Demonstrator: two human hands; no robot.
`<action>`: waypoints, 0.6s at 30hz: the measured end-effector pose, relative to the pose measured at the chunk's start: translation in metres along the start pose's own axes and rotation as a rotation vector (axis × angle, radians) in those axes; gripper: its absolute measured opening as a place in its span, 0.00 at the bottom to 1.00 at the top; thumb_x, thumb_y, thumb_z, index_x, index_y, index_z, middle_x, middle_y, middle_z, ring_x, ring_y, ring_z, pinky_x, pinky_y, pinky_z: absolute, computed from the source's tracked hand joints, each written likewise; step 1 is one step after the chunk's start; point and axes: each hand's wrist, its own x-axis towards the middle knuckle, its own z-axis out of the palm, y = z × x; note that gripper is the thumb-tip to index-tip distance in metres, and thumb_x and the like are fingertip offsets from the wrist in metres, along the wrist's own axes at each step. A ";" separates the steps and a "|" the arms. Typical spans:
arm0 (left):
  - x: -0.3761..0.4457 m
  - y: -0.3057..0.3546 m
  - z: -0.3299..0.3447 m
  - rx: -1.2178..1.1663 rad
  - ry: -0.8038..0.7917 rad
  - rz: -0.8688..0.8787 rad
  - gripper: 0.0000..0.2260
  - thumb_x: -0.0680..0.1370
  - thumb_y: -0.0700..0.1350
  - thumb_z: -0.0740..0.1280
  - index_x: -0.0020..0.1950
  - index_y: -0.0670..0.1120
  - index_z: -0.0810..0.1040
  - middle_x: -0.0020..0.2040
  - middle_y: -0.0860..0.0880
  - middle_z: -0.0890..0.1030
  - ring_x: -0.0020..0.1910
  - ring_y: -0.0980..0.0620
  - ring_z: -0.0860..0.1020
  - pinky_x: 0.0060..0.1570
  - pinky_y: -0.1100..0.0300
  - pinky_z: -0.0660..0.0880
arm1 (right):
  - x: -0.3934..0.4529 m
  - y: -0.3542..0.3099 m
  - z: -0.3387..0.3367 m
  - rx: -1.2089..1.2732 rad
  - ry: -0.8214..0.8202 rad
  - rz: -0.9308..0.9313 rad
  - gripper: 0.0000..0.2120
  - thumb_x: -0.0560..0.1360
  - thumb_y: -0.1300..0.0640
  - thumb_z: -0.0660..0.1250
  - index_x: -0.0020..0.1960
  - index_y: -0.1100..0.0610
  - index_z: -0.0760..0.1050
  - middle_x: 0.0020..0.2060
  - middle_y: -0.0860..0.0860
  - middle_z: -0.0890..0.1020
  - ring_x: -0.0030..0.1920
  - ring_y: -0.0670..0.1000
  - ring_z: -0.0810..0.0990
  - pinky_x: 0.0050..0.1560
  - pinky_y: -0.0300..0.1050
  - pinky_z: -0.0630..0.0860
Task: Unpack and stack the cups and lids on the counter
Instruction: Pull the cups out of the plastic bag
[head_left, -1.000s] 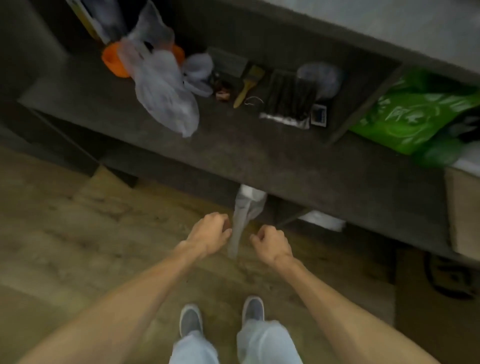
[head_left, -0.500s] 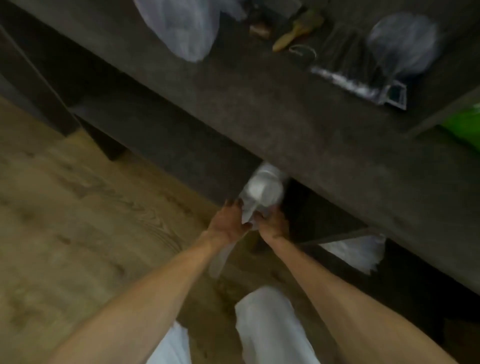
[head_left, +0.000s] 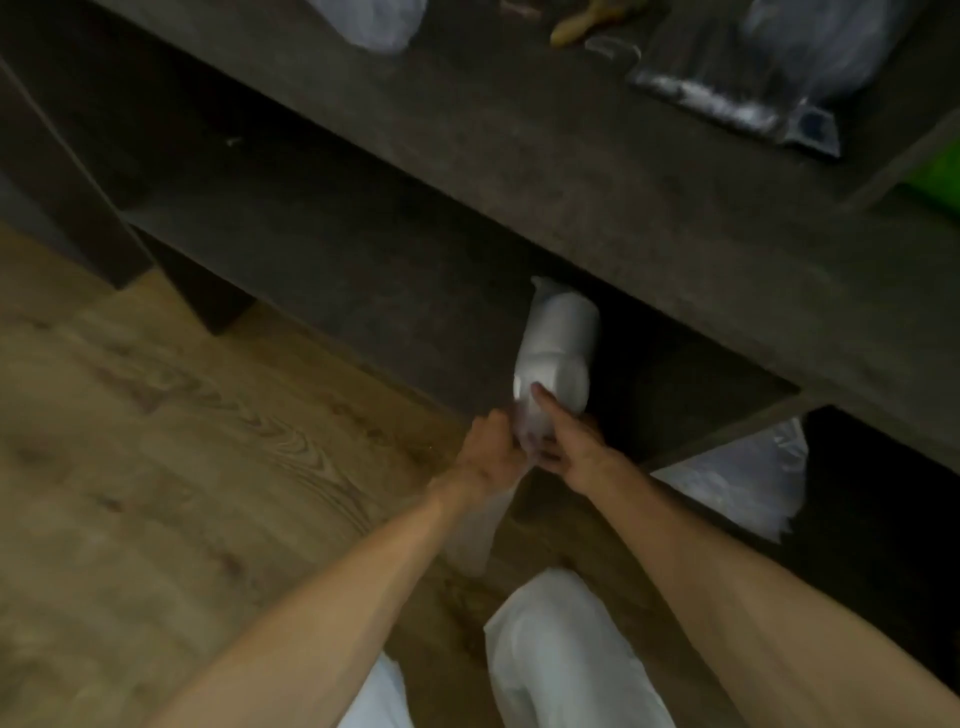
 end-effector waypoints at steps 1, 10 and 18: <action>-0.014 0.003 -0.003 0.008 -0.025 0.021 0.14 0.80 0.43 0.65 0.65 0.43 0.78 0.59 0.41 0.83 0.61 0.42 0.80 0.60 0.48 0.77 | -0.012 0.000 0.001 0.033 -0.018 0.038 0.26 0.71 0.43 0.78 0.61 0.57 0.76 0.57 0.60 0.82 0.48 0.56 0.84 0.43 0.50 0.83; -0.150 0.080 -0.095 0.251 -0.185 0.141 0.11 0.81 0.41 0.62 0.61 0.46 0.79 0.51 0.44 0.83 0.50 0.45 0.81 0.46 0.55 0.75 | -0.169 -0.023 0.030 0.104 -0.133 0.229 0.06 0.77 0.65 0.66 0.54 0.65 0.76 0.42 0.61 0.80 0.41 0.57 0.82 0.42 0.51 0.81; -0.242 0.249 -0.197 0.552 -0.664 0.361 0.07 0.77 0.46 0.67 0.53 0.53 0.83 0.47 0.58 0.78 0.46 0.58 0.75 0.49 0.58 0.76 | -0.357 -0.080 -0.017 0.066 -0.163 0.190 0.11 0.82 0.65 0.57 0.43 0.62 0.74 0.37 0.57 0.74 0.33 0.50 0.77 0.29 0.39 0.75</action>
